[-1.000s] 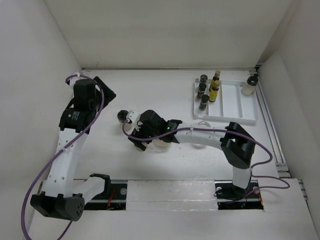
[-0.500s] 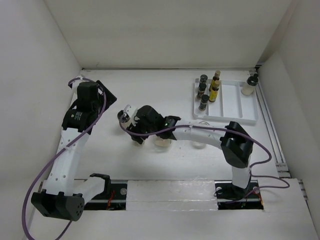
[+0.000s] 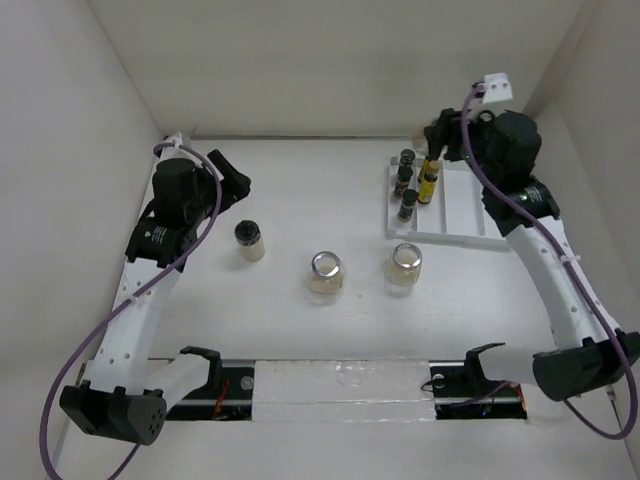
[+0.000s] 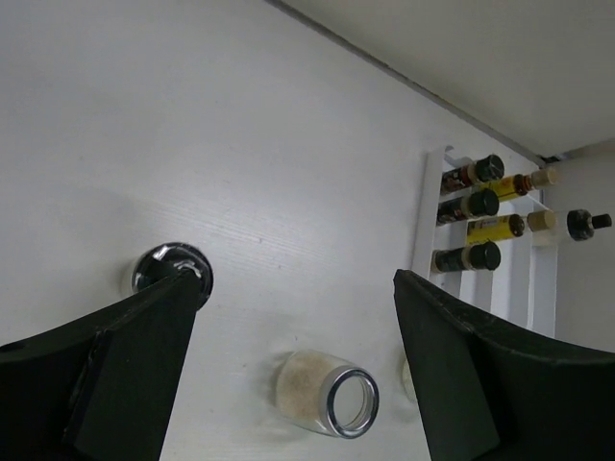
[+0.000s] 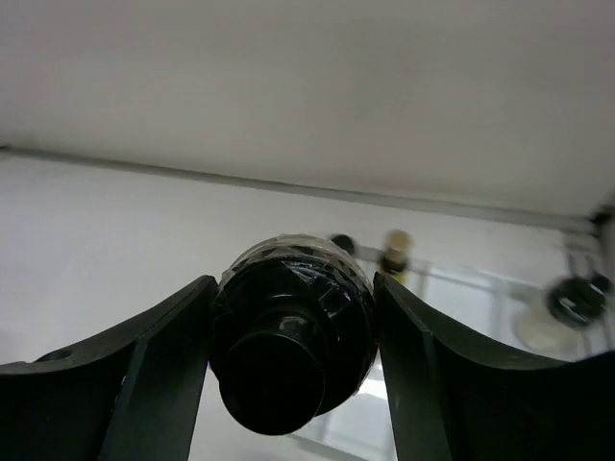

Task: Organize the condiment bottles

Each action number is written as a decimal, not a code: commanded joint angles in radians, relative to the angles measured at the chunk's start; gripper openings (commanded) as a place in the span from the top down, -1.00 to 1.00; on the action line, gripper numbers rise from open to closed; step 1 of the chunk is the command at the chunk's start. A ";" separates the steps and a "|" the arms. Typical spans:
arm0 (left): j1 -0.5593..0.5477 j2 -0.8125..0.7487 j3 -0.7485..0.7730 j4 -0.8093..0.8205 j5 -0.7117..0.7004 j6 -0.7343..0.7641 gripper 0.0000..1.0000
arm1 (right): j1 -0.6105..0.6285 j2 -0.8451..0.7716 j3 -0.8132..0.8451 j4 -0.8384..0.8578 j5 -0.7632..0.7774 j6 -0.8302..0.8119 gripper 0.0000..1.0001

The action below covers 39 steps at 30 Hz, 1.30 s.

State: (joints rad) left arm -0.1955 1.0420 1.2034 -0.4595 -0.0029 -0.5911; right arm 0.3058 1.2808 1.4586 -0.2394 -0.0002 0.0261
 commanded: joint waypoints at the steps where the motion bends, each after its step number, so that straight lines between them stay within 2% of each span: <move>1: -0.002 0.047 0.008 0.156 0.066 0.088 -0.57 | -0.127 -0.015 -0.072 -0.031 0.038 0.032 0.38; 5: -0.002 0.171 0.114 0.165 0.145 0.119 -0.57 | -0.379 0.055 -0.086 0.037 0.001 0.066 0.38; 12: -0.012 0.191 0.114 0.174 0.173 0.169 -0.59 | -0.556 0.241 -0.049 0.098 0.042 0.104 0.38; 14: -0.044 0.181 0.114 0.174 0.173 0.178 -0.62 | -0.579 0.279 -0.070 0.135 0.028 0.104 0.38; 17: -0.152 0.181 0.123 0.174 0.068 0.203 -0.62 | -0.591 0.356 -0.061 0.164 0.019 0.113 0.38; 19: -0.185 0.168 0.124 0.174 0.044 0.215 -0.65 | -0.591 0.394 -0.041 0.173 0.029 0.113 0.38; 36: -0.185 0.104 0.114 0.153 0.044 0.197 -0.65 | -0.640 0.637 0.048 0.233 0.008 0.124 0.30; 39: -0.185 0.104 0.114 0.143 0.035 0.197 -0.65 | -0.640 0.663 0.057 0.233 -0.015 0.124 0.16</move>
State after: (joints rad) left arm -0.3843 1.1694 1.2873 -0.3244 0.0490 -0.4007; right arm -0.3294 1.9453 1.4517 -0.0963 0.0193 0.1368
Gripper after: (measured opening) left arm 0.822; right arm 0.678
